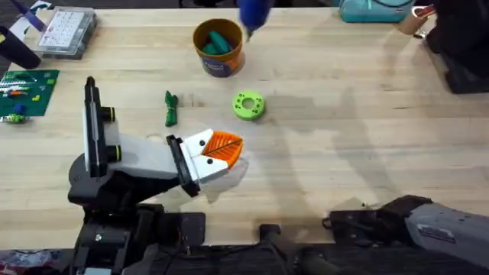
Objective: Pick up the gripper from the table and insert it into the empty holder that is missing its gripper. Then pick up a screw, insert it into the mounting hole, and use the screwdriver to tighten it. Finally, clean up the table by picking up the vegetable and placing it into the bucket.
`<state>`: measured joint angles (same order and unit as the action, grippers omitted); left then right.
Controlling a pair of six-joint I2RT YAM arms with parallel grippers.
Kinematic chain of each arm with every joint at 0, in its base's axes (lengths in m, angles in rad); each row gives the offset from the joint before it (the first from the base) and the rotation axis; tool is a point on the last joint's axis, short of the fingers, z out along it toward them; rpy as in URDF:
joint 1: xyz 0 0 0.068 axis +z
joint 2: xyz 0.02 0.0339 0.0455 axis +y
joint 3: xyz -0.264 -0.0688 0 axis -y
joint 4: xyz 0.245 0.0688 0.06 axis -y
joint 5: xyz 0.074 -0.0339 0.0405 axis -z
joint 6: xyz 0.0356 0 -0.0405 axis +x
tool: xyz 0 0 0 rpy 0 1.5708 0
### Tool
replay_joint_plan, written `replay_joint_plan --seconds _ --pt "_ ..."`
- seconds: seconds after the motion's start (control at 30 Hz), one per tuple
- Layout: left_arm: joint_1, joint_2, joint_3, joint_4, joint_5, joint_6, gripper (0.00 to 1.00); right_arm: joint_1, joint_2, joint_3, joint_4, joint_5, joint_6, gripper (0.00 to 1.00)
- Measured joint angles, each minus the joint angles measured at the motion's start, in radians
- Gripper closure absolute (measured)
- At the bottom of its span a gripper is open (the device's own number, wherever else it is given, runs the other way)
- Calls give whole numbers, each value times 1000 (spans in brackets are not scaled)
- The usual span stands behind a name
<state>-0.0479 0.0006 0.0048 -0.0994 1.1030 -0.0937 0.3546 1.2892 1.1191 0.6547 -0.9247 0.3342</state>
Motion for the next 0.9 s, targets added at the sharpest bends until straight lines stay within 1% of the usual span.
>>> replay_joint_plan --seconds 0.13,0.23,0.47,0.67,0.9 --pt "0 0 0 0 0 0 991 71 1 0 76 -36 21 974" --pt "0 0 0 0 0 0 991 103 1 0 143 -66 37 974" --pt "0 0 0 0 0 18 991 114 2 0 206 -93 93 974" --pt "0 0 0 0 0 24 991 157 4 0 261 -124 119 974" --pt "0 0 0 0 0 26 991 163 42 0 320 -168 149 974"
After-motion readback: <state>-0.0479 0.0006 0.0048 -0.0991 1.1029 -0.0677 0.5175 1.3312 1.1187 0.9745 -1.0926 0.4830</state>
